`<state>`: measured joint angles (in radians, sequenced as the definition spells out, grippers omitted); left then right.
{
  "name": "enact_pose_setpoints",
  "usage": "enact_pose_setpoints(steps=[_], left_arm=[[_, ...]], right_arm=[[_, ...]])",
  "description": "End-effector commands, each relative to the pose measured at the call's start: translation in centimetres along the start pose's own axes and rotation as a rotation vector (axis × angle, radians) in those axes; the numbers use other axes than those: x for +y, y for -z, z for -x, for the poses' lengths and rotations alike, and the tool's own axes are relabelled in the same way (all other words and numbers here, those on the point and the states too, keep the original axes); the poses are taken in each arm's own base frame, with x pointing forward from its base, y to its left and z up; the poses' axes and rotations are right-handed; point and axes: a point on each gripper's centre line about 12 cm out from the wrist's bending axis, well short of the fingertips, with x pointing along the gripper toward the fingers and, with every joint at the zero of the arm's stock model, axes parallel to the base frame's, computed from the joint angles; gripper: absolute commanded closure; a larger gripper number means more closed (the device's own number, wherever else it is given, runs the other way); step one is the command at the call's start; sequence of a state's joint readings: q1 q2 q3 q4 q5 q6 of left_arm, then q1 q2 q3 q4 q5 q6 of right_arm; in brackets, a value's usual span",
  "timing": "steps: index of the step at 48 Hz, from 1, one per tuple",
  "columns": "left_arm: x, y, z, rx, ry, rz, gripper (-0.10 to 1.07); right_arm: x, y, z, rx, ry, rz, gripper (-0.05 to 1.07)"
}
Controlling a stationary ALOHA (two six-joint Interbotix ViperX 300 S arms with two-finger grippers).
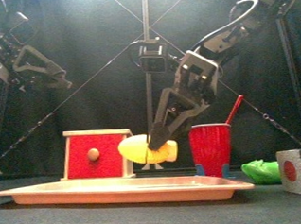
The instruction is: Reorient corn for cutting
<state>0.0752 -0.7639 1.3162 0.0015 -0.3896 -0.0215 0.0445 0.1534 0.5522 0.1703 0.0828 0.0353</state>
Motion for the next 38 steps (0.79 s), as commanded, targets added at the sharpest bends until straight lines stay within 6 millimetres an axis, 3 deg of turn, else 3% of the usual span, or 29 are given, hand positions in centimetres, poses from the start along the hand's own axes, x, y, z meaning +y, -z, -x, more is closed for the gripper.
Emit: enact_pose_setpoints(steps=[1,20,38], left_arm=[[0.1,-0.7,-0.2,-0.018,-0.003,-0.005,0.16],[0.3,-1.3,-0.4,-0.032,-0.010,-0.024,0.16],[0.5,-1.8,-0.5,-0.044,-0.019,-0.028,0.16]], right_arm=[[0.6,-3.2,2.2,-0.100,-0.028,-0.086,0.45],[1.8,-6.9,5.2,-0.195,-0.149,-0.577,0.45],[2.3,-8.5,7.0,-0.233,-0.225,-0.820,0.45]])
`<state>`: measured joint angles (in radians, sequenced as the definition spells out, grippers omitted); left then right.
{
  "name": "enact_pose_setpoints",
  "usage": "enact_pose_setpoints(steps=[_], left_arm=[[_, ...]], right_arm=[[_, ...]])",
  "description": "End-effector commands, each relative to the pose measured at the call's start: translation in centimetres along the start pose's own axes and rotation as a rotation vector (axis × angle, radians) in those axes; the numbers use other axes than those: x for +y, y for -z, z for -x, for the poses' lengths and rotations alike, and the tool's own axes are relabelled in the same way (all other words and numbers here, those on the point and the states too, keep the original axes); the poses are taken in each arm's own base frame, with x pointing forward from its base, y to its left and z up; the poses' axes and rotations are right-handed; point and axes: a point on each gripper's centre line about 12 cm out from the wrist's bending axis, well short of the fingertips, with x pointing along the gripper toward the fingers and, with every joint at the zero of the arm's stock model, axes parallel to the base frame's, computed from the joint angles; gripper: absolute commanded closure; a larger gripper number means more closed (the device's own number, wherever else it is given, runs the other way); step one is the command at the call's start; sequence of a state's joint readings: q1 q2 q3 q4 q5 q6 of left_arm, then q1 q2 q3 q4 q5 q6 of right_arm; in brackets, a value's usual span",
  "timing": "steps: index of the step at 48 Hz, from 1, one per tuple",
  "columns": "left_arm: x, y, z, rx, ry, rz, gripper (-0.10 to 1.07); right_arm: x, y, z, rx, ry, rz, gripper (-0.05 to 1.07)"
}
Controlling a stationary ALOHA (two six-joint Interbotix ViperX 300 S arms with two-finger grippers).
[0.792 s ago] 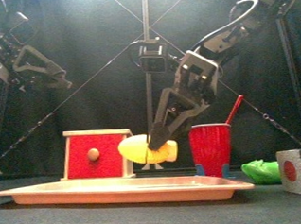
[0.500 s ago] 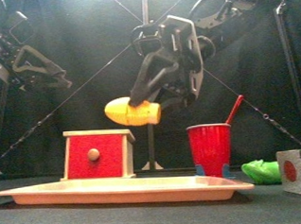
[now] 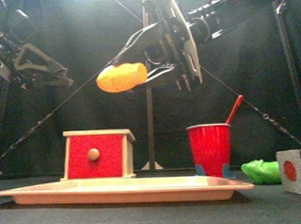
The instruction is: Reorient corn for cutting
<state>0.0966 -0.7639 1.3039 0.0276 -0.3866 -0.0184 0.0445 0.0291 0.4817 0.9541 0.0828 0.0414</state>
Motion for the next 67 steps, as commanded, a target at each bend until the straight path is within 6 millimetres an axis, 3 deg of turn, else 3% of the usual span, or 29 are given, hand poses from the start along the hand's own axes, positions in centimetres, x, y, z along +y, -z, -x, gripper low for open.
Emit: enact_pose_setpoints(steps=[1,9,15,25,44,52,67], left_arm=[[0.3,-1.4,-0.4,-0.037,-0.011,-0.003,0.16],[0.7,-1.6,-0.4,-0.040,-0.033,0.003,0.16],[0.7,-1.4,-0.4,-0.035,-0.034,0.014,0.16],[0.6,-0.9,-0.3,-0.022,-0.033,0.050,0.16],[0.4,0.3,0.0,0.019,-0.039,0.111,0.16],[0.3,0.7,0.1,0.027,-0.036,0.126,0.16],[0.0,0.7,0.1,0.030,-0.026,0.133,0.16]], right_arm=[[2.2,-1.7,1.8,-0.056,-0.068,-0.062,0.45],[1.8,-2.2,2.0,-0.140,-0.065,-0.136,0.45],[0.5,-2.3,2.0,-0.202,-0.033,-0.198,0.45],[-0.9,-0.7,1.9,-0.287,0.020,-0.274,0.45],[0.8,1.8,1.2,-0.452,0.075,-0.272,0.45],[0.9,2.3,0.6,-0.496,0.189,-0.242,0.45],[3.2,2.7,1.1,-0.489,0.399,-0.241,0.45]])
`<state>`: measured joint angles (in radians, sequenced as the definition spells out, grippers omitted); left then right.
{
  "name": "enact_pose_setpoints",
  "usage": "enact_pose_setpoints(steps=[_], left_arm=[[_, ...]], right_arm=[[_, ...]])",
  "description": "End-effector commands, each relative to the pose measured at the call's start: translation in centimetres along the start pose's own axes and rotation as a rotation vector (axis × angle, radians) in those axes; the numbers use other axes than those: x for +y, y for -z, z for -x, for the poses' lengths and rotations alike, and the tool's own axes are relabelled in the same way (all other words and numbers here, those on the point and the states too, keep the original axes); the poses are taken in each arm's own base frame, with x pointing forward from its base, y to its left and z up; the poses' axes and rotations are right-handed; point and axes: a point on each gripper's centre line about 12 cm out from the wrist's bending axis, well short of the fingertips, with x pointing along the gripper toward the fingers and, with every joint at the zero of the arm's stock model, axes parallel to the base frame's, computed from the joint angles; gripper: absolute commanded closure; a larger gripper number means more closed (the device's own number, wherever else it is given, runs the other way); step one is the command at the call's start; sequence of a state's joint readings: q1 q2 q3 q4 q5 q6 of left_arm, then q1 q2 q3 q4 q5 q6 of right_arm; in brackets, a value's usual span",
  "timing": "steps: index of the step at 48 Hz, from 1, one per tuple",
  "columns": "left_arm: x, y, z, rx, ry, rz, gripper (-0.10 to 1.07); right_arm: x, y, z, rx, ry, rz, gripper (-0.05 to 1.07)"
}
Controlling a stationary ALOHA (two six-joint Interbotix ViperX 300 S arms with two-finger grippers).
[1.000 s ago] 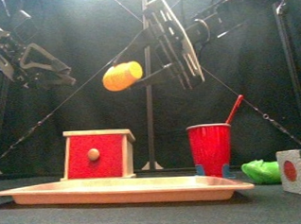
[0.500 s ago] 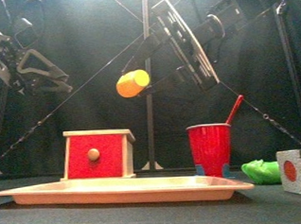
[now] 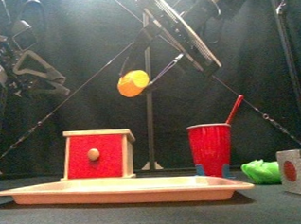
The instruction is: Reorient corn for cutting
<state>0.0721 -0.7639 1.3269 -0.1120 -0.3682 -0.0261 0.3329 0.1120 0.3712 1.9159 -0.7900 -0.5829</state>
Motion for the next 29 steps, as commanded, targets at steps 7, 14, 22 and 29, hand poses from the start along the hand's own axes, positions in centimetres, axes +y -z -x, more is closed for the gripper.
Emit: enact_pose_setpoints(steps=[7,14,22,29], left_arm=[[-0.1,-0.3,-0.1,0.000,0.004,0.001,0.16],[-0.1,0.0,-0.1,0.023,0.003,0.003,0.16],[0.0,0.2,-0.1,0.037,-0.002,0.017,0.16],[0.0,0.2,-0.1,0.037,-0.003,0.017,0.16]], right_arm=[[2.2,0.0,1.4,-0.031,0.129,-0.041,0.45],[3.2,1.2,1.4,-0.077,0.182,-0.051,0.45],[2.8,3.9,0.4,-0.068,0.283,-0.107,0.45],[2.5,5.8,-0.4,-0.050,0.316,-0.158,0.45]])
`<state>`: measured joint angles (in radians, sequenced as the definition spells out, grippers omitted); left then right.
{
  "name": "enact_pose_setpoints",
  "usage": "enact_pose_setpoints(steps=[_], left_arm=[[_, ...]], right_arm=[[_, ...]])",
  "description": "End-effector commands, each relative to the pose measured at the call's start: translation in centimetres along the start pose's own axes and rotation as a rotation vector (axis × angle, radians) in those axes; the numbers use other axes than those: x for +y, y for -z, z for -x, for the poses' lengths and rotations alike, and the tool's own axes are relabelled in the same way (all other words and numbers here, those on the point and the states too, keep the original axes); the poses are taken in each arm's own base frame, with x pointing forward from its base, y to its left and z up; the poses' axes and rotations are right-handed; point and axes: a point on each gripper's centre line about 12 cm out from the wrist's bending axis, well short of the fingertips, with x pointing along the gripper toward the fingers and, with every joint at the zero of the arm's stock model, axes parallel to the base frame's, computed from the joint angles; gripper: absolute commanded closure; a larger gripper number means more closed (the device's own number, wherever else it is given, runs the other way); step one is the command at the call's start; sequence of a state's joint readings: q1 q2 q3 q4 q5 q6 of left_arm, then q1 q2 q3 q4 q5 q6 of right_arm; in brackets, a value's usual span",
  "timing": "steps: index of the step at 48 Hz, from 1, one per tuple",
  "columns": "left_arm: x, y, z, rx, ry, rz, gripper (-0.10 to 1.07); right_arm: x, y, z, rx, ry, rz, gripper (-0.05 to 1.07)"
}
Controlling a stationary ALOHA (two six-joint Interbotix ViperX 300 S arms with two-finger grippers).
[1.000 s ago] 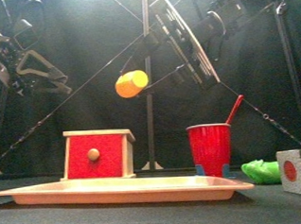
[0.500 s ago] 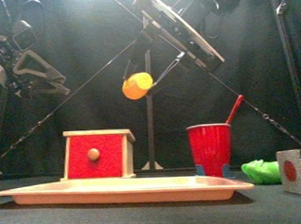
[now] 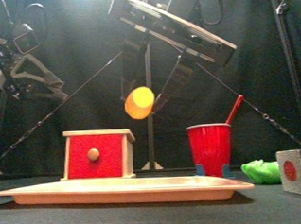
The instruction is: Reorient corn for cutting
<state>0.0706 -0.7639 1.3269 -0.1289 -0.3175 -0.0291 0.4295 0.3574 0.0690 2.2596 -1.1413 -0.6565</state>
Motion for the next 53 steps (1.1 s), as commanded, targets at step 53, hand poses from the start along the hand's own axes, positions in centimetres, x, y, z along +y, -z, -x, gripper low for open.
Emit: enact_pose_setpoints(steps=[53], left_arm=[[-0.1,-0.2,-0.1,-0.007,0.002,0.000,0.16]], right_arm=[[-0.6,4.6,-3.3,0.053,0.012,-0.099,0.35]])
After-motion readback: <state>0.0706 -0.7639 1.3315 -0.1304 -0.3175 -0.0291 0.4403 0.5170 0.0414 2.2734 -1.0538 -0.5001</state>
